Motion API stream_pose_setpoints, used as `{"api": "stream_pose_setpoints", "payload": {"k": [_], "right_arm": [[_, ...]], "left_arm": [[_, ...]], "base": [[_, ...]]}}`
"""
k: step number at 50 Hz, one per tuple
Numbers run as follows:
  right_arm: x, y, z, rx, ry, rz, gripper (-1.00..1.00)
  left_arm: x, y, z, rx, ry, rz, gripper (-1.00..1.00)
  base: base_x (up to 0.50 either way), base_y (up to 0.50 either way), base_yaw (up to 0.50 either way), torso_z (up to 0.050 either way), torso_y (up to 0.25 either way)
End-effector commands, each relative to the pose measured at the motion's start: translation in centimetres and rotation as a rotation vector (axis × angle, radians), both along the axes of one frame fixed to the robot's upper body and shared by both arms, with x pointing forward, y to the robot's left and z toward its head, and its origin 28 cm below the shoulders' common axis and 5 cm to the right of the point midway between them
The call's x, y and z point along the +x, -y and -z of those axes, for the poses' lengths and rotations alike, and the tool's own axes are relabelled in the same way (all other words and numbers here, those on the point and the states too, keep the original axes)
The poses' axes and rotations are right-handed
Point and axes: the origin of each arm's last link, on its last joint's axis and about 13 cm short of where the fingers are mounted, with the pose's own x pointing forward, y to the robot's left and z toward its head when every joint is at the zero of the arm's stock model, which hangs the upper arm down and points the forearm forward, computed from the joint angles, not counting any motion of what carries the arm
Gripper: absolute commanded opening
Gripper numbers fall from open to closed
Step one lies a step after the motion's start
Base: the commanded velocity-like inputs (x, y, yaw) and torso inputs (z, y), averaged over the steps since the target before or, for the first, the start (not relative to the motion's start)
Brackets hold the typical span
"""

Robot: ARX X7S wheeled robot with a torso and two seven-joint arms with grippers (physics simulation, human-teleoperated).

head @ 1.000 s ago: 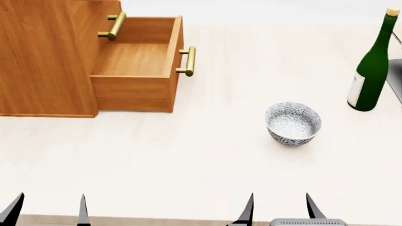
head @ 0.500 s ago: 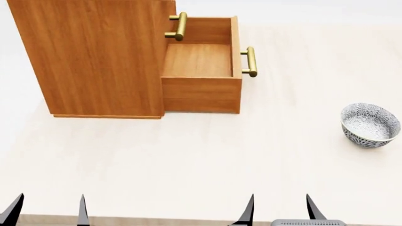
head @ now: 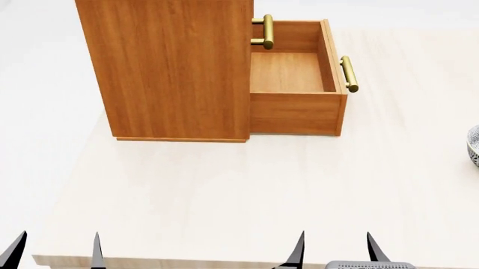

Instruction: Close the bottom drawer of the cabinet.

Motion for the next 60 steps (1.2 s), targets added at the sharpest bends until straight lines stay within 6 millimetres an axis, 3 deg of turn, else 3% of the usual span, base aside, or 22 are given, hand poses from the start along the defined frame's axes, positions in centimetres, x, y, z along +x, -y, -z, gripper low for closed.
{"api": "stream_pose_setpoints", "payload": {"k": [1, 13, 54, 60], "right_arm": [[0.1, 0.1, -0.1, 0.028, -0.027, 0.04, 1.0], [0.1, 0.2, -0.8, 0.033, -0.015, 0.027, 1.0], [0.3, 0.2, -1.0, 0.036, -0.009, 0.028, 1.0], [-0.1, 0.1, -2.1, 0.034, 0.024, 0.03, 1.0]], "left_arm": [[0.1, 0.0, 0.2, 0.003, -0.01, -0.01, 1.0], [0.1, 0.0, 0.2, -0.004, -0.009, -0.005, 1.0], [0.1, 0.1, 0.2, 0.015, -0.021, -0.047, 1.0], [0.1, 0.2, 0.3, 0.021, -0.026, -0.051, 1.0]], "base": [[0.0, 0.0, 0.0, 0.0, 0.0], [0.03, 0.0, 0.0, 0.0, 0.0], [0.49, 0.0, 0.0, 0.0, 0.0], [0.0, 0.0, 0.0, 0.0, 0.0]]}}
